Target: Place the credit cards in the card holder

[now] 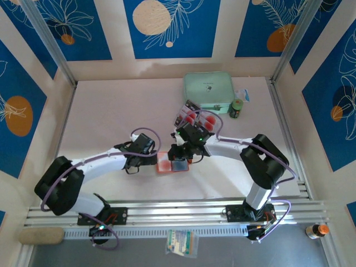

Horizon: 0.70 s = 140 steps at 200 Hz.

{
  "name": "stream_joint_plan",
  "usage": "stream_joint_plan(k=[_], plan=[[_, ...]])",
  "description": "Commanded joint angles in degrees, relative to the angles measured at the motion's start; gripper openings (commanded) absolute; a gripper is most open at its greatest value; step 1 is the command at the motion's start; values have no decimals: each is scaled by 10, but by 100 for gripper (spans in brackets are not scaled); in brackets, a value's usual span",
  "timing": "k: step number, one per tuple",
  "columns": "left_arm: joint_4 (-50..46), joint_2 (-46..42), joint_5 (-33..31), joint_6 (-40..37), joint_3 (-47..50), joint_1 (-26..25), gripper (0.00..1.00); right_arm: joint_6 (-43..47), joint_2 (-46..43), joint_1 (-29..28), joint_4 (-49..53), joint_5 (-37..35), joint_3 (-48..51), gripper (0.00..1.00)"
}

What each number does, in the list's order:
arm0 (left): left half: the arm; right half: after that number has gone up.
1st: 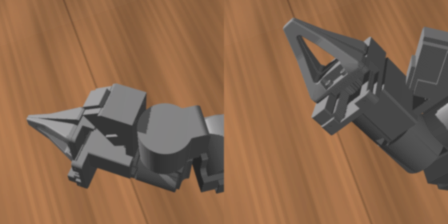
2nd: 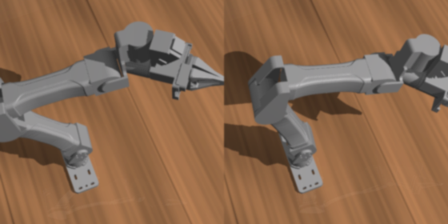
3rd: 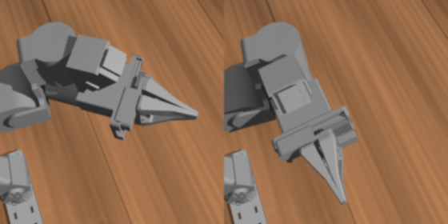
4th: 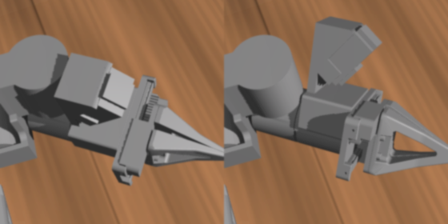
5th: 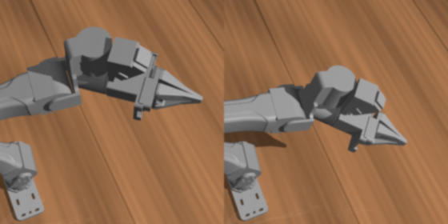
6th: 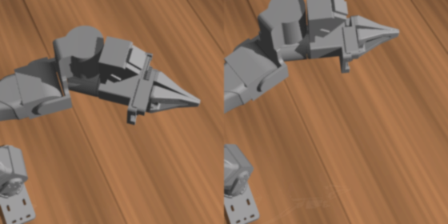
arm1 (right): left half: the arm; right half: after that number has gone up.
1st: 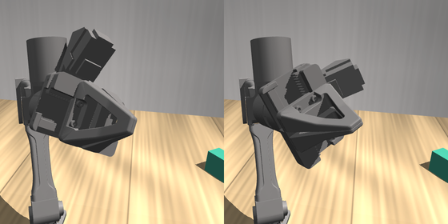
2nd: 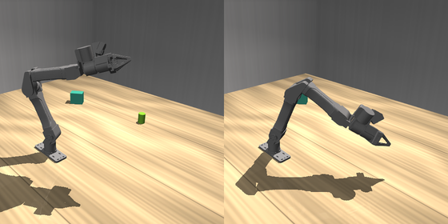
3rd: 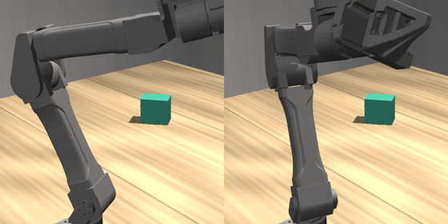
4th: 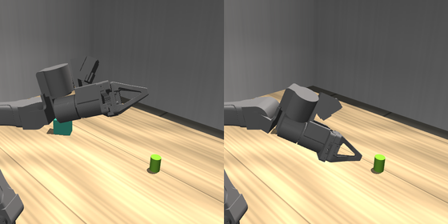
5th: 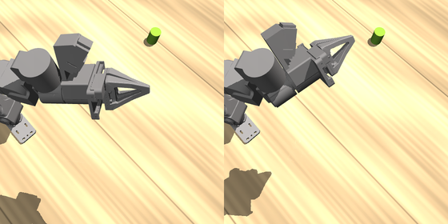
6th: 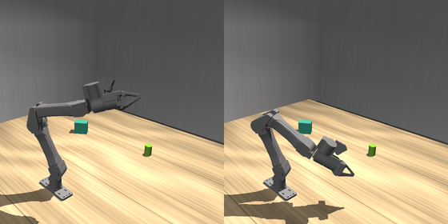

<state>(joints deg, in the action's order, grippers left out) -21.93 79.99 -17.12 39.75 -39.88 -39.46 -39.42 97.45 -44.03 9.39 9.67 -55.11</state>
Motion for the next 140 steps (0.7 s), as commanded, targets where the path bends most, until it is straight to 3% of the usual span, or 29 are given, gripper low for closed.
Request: stream_joint_plan(k=[1,83,140], plan=[[-35,-36,-31,-14,-27,-3,100,12,-40,18,30,1,9,0],[2,-66,30,8,-71,-16,100,79,-103,78,112,-65,2,0],[16,-3,12,53,-110,-86,100,107,-81,107,139,-15,-22,0]])
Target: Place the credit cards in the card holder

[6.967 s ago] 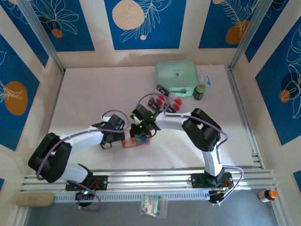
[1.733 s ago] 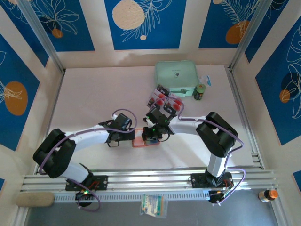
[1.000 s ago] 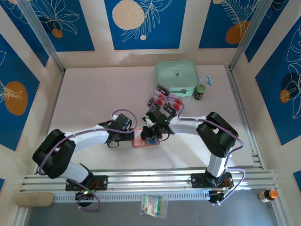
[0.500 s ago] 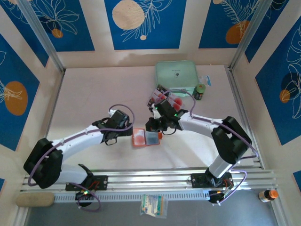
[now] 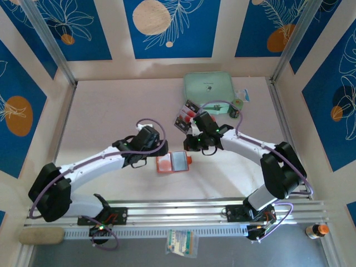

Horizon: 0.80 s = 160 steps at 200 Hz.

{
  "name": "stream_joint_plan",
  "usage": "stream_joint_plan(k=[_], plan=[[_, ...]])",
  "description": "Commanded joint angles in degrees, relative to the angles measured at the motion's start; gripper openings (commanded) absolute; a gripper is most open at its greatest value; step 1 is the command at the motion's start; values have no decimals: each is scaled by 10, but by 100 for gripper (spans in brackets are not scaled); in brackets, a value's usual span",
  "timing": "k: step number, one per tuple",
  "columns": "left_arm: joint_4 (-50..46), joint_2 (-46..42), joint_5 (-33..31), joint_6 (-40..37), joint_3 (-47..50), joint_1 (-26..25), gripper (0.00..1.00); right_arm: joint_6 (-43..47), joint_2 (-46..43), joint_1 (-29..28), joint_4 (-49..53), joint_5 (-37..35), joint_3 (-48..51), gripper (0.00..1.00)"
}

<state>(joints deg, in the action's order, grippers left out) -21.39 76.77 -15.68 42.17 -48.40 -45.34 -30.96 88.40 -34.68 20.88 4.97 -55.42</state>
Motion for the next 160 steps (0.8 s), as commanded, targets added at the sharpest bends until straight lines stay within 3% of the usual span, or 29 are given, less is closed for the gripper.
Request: stream_joint_plan(k=[1,52,160], plan=[[12,31,-2,30,-25,-29,100,23,9,14,24,33,-19,0],[58,91,8,77,-19,-66,100,32,40,17,23,46,-28,0],[60,139,-17,54,-3,-77,100,37,112,3,14,54,-50,0]])
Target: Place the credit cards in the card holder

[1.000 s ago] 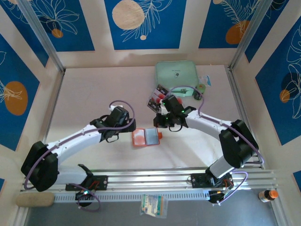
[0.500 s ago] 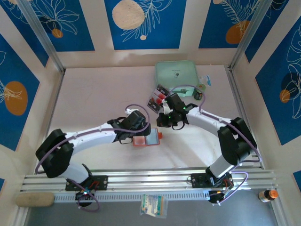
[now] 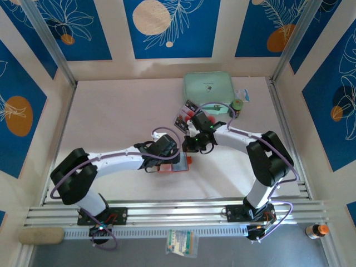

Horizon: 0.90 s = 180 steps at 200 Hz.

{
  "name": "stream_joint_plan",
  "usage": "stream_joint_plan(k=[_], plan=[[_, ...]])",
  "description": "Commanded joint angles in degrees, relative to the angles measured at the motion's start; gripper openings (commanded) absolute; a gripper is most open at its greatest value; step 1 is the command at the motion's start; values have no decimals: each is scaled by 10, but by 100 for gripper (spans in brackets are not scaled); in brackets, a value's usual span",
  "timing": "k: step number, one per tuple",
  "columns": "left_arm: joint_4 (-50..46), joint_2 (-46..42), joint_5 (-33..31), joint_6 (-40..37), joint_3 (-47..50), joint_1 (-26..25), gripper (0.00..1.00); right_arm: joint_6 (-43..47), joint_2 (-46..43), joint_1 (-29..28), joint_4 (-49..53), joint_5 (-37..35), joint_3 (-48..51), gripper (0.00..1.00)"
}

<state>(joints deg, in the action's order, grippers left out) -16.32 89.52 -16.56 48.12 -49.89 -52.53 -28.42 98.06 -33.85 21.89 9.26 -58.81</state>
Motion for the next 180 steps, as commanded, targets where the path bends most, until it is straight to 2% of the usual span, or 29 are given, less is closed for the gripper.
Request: stream_joint_plan(k=[1,100,180], plan=[[10,12,-8,-6,12,-5,100,12,16,-5,4,12,-17,0],[23,27,-6,-28,15,-5,100,4,72,-19,-13,19,-12,0],[27,34,-10,-29,30,-5,100,-23,82,-29,-38,34,-6,0]])
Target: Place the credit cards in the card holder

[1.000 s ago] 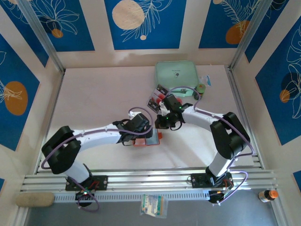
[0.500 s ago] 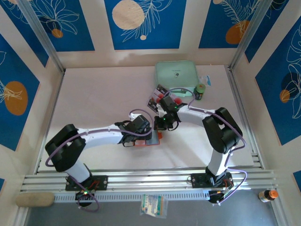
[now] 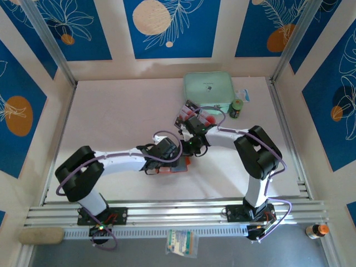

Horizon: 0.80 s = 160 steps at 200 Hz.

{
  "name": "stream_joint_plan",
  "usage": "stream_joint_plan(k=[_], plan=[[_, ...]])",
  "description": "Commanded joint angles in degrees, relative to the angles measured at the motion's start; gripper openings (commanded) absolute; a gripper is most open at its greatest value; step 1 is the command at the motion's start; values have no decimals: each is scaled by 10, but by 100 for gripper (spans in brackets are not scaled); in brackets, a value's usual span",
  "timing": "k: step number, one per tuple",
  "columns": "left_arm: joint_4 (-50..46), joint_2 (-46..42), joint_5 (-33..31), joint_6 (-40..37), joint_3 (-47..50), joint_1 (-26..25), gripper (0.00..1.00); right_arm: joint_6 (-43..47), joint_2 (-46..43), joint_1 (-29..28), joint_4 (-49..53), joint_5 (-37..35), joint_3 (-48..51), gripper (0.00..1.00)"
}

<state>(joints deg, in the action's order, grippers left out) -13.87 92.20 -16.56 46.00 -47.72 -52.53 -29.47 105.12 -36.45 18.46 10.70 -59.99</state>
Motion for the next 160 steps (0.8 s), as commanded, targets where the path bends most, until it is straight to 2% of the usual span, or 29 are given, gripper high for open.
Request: stream_joint_plan(k=[1,29,89,130,160], plan=[[3,7,-10,-8,9,-5,100,-13,11,-3,-4,20,6,0],[9,6,-12,-7,21,-5,99,-16,11,-3,-6,22,5,0],[37,0,-4,-9,45,-5,82,-21,-37,8,4,14,10,0],[51,-11,-5,-7,57,-5,80,-42,-59,9,-8,20,28,11],[53,-22,-6,-6,59,-5,84,-51,-60,3,-18,20,39,12]])
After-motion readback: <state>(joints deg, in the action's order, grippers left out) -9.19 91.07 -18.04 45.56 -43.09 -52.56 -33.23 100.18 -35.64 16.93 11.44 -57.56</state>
